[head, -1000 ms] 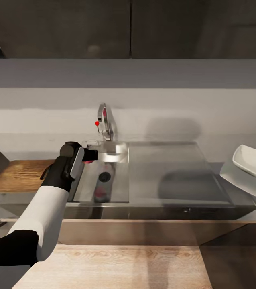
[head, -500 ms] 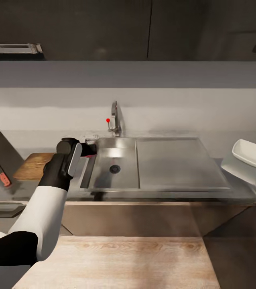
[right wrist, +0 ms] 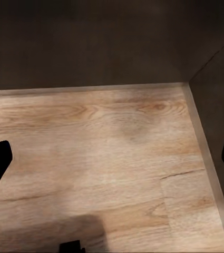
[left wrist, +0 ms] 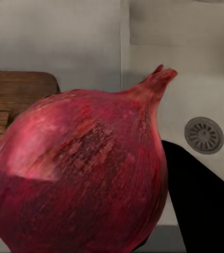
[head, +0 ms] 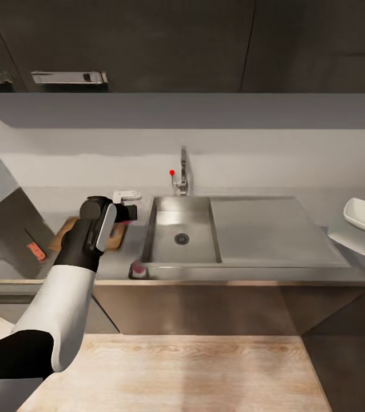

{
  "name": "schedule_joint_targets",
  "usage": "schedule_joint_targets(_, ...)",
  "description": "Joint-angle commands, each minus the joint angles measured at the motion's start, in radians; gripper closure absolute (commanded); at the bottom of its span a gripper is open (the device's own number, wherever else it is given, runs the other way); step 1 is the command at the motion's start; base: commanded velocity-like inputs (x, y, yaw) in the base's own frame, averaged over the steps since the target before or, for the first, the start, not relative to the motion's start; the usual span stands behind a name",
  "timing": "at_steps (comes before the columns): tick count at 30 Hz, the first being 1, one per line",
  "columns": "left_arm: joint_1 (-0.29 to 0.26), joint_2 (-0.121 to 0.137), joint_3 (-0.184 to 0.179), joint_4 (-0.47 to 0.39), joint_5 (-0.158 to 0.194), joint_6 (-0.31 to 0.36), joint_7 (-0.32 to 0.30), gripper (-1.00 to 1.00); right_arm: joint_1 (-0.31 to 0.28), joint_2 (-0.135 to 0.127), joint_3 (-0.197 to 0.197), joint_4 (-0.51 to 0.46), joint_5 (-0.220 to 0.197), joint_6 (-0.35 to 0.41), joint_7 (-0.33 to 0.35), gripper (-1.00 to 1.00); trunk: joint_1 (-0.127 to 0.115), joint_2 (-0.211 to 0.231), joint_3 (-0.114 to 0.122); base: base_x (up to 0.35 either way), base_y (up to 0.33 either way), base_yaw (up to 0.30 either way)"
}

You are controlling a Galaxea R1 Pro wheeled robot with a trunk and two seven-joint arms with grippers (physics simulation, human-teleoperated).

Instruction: In the kitchen, take the Vidalia onion out of the sink, dice it on the chopping board with the paring knife, put the diced onion into the bowl on the countertop, then place both the paring knife and the chopping board into the sink.

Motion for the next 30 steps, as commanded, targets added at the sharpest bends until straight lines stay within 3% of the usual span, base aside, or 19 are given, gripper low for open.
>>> schedule_joint_targets(1, -0.001, 0.000, -0.001, -0.001, 0.010, 0.003, 0.009, 1.00, -0.001, 0.000, -0.008, 0.001, 0.011, -0.003, -0.004, -1.00, 0.001, -0.002, 0.000, 0.141, 0.269, 0.000)
schedule_joint_targets(16, 0.016, 0.001, 0.001, 0.002, 0.010, 0.003, 0.009, 1.00, -0.001, 0.001, -0.008, 0.001, 0.011, -0.003, -0.004, -1.00, 0.001, -0.002, 0.014, 0.138, 0.162, 0.004)
schedule_joint_targets(30, 0.027, 0.002, 0.001, 0.004, 0.009, 0.003, 0.009, 1.00, -0.001, 0.001, -0.008, 0.001, 0.011, -0.002, -0.004, -1.00, 0.001, -0.002, 0.023, 0.003, 0.002, 0.214)
